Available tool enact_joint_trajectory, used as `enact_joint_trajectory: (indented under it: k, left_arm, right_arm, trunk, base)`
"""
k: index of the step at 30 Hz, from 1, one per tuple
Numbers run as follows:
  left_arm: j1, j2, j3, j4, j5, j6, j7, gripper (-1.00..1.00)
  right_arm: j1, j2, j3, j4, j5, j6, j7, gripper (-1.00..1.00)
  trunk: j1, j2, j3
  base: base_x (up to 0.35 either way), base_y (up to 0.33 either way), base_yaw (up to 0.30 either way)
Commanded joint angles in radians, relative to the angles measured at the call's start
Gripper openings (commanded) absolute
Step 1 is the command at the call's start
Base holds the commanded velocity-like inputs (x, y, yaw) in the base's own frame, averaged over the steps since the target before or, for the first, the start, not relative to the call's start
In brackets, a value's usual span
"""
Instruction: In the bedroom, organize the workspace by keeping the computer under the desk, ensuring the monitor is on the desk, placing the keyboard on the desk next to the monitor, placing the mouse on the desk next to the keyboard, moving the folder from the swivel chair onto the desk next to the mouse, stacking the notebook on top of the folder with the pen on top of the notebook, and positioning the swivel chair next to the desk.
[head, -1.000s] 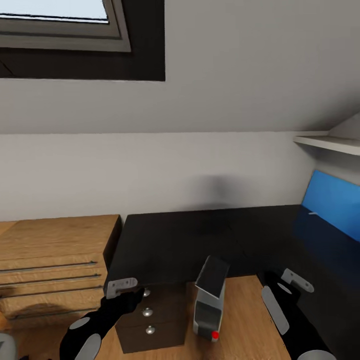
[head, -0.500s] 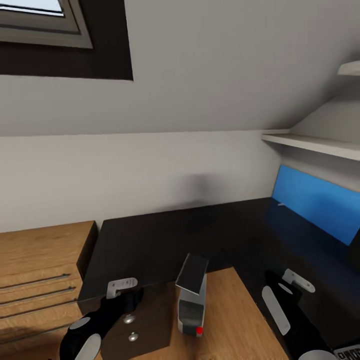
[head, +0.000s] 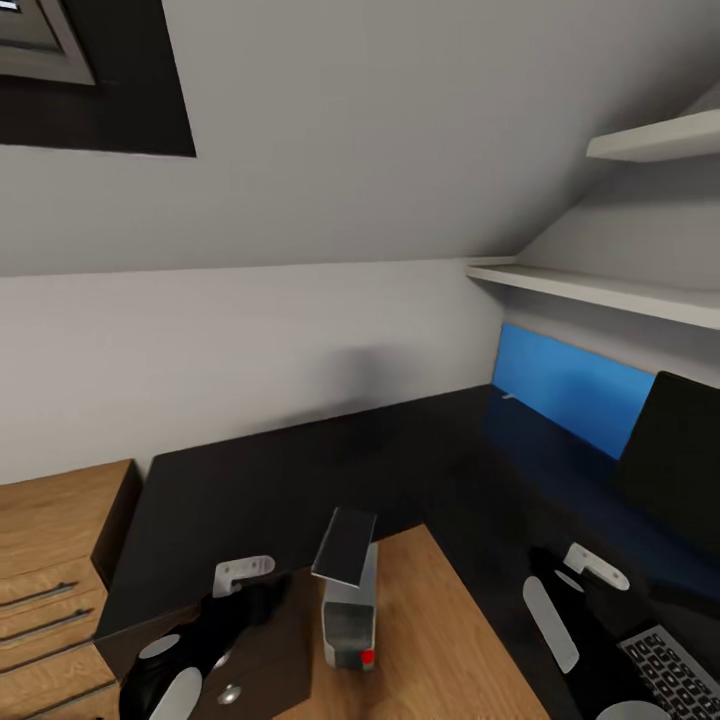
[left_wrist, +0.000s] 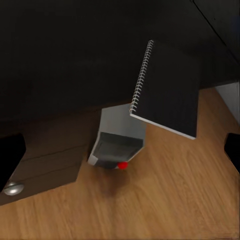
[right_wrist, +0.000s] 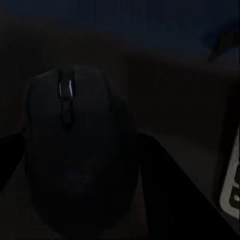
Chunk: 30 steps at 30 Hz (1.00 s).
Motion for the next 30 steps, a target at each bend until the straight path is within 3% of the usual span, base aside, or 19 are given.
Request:
enact_joint_trajectory:
  k: [1,9,16,19,21,23,25,30]
  left_arm:
    - [-0.001,0.001,-0.002,-0.001,0.011,0.001,0.010,1.00]
    - [-0.001,0.001,-0.002,-0.001,0.011,0.000,0.010,1.00]
    - [-0.001,0.001,-0.002,-0.001,0.011,0.000,0.010,1.00]
    - [-0.001,0.000,-0.003,-0.001,0.011,0.000,0.010,1.00]
    - [-0.001,0.000,-0.003,-0.001,0.011,0.000,0.010,1.00]
    - [-0.001,0.000,-0.003,-0.001,0.011,0.000,0.010,1.00]
    - [-0.001,0.000,-0.003,-0.001,0.012,0.000,0.010,1.00]
    - [-0.001,0.000,-0.003,-0.001,0.012,0.001,0.010,1.00]
  right_arm:
    - [-0.001,0.000,0.001,-0.001,-0.005,0.005,-0.007,-1.00]
    - [-0.001,0.004,0.011,0.004,-0.003,0.005,-0.006,-1.00]
    - [-0.002,0.004,0.022,0.014,0.008,0.005,-0.006,-1.00]
    - [-0.016,0.003,0.022,0.083,0.012,0.002,-0.005,-1.00]
    - [-0.060,0.003,0.023,0.177,0.038,-0.040,-0.005,-1.00]
    - [-0.101,0.004,0.023,0.271,0.096,-0.103,-0.005,-1.00]
    - [-0.112,0.004,0.022,0.298,0.121,-0.122,-0.006,-1.00]
    - [-0.117,0.006,0.024,0.311,0.132,-0.130,-0.005,-1.00]
  trunk:
    - [0.000,-0.001,-0.001]
    - [0.000,-0.001,-0.001]
    - [0.000,-0.001,-0.001]
    - [0.000,-0.001,-0.001]
    - [0.000,-0.001,-0.001]
    - [0.000,-0.001,-0.001]
    - [0.000,-0.001,-0.001]
    - [0.000,-0.001,-0.001]
  base:
    - [0.000,0.000,-0.296]
    - [0.000,0.000,-0.272]
    - [0.000,0.000,-0.044]
    - [0.000,0.000,-0.002]
    - [0.000,0.000,0.000]
    - [0.000,0.000,0.000]
    - [0.000,0.000,0.000]
    - [0.001,0.000,0.000]
